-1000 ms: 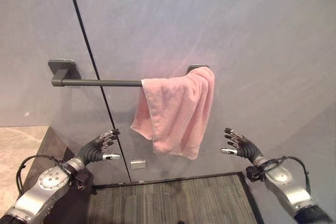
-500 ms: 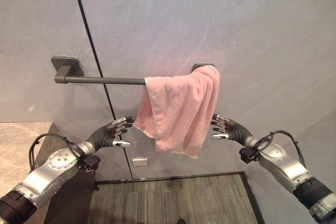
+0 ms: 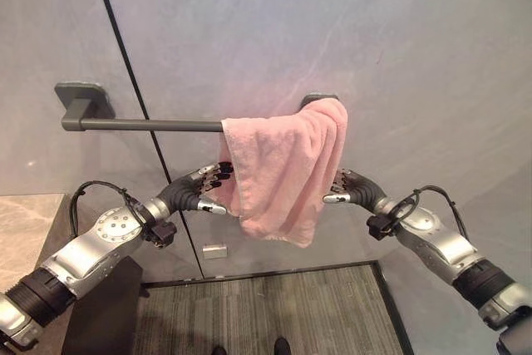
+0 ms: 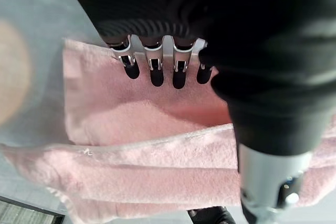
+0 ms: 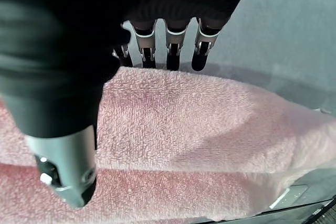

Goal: Put brush and paste in cup on sink, flatten towel.

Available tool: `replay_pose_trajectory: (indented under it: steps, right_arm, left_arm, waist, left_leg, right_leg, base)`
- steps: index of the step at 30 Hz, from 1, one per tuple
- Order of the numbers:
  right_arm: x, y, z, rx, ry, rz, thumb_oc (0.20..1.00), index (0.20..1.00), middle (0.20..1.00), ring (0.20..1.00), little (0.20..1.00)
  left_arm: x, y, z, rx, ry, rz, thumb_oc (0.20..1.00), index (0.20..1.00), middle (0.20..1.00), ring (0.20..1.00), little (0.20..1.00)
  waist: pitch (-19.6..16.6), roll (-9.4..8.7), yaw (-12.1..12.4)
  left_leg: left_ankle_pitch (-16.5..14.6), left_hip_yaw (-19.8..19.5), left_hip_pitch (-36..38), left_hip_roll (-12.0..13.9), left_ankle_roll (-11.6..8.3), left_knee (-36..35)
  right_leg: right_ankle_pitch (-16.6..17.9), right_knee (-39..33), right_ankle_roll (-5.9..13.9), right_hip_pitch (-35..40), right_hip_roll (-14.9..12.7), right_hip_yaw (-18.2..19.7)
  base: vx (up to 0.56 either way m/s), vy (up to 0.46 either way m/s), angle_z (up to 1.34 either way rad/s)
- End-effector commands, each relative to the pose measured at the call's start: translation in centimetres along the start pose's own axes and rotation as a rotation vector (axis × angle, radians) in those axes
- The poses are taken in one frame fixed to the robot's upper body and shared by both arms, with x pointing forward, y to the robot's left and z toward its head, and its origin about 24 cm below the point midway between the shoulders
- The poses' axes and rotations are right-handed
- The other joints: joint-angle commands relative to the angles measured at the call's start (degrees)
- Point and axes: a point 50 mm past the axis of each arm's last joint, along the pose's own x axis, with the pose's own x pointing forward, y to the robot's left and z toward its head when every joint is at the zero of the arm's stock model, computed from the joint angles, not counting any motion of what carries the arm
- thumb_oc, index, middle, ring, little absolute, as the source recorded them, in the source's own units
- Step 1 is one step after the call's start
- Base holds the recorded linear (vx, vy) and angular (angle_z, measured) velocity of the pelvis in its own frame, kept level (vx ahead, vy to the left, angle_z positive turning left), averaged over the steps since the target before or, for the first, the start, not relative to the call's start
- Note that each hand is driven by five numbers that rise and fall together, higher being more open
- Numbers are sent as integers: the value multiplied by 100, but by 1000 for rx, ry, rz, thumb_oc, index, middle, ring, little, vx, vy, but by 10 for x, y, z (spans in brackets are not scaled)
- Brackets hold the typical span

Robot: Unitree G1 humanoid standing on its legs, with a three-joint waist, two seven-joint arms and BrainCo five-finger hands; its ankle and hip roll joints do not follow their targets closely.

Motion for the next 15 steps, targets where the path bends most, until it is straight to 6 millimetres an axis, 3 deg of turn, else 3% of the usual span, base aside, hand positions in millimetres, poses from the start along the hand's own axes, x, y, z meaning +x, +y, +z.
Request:
replay_pose_trajectory:
  steps: [1,2,5,12,14,15]
  right_arm:
    - [16,5,33,4,-128,31,1000,1000,1000,1000,1000]
    - [19,10,33,32,-128,47,868,868,868,868,868]
    - [21,12,29,70,-118,45,671,671,671,671,671]
    - [33,23,26,122,-115,46,680,680,680,680,680]
    - [36,27,26,127,-113,56,583,583,583,583,583]
    - [36,28,26,131,-112,60,369,369,369,369,369]
  left_arm:
    - [13,-1,16,29,-93,8,1000,1000,1000,1000,1000]
    - [18,-9,12,-59,-97,-14,1000,1000,1000,1000,1000]
    - [25,-19,12,-122,-112,-44,1000,1000,1000,1000,1000]
    - [39,-32,21,-127,-149,-89,1000,1000,1000,1000,1000]
    - [41,-33,22,-119,-150,-96,1000,1000,1000,1000,1000]
    - [42,-34,23,-117,-151,-96,711,711,711,711,711]
  waist:
    - [-224,14,114]
    - [-228,9,101]
    - [-219,20,78]
    - [-224,60,36]
    - [-228,70,34]
    - [-231,77,32]
  left_leg:
    - [-13,108,-250,140,-74,176]
    - [-18,121,-239,147,-76,164]
    - [-14,125,-229,156,-79,147]
    - [-17,125,-190,159,-78,116]
    - [-23,127,-177,158,-78,112]
    - [-28,127,-169,158,-76,110]
  right_leg:
    - [441,460,666,-377,-375,121]
    - [434,449,664,-380,-364,136]
    - [420,444,656,-371,-354,142]
    - [409,413,639,-335,-366,136]
    - [402,403,636,-318,-363,137]
    - [400,397,635,-315,-362,142]
  base:
    - [0,0,0]
    - [14,-6,-4]
    - [13,-2,-10]
    - [7,-3,-5]
    - [0,0,0]
    - [0,0,0]
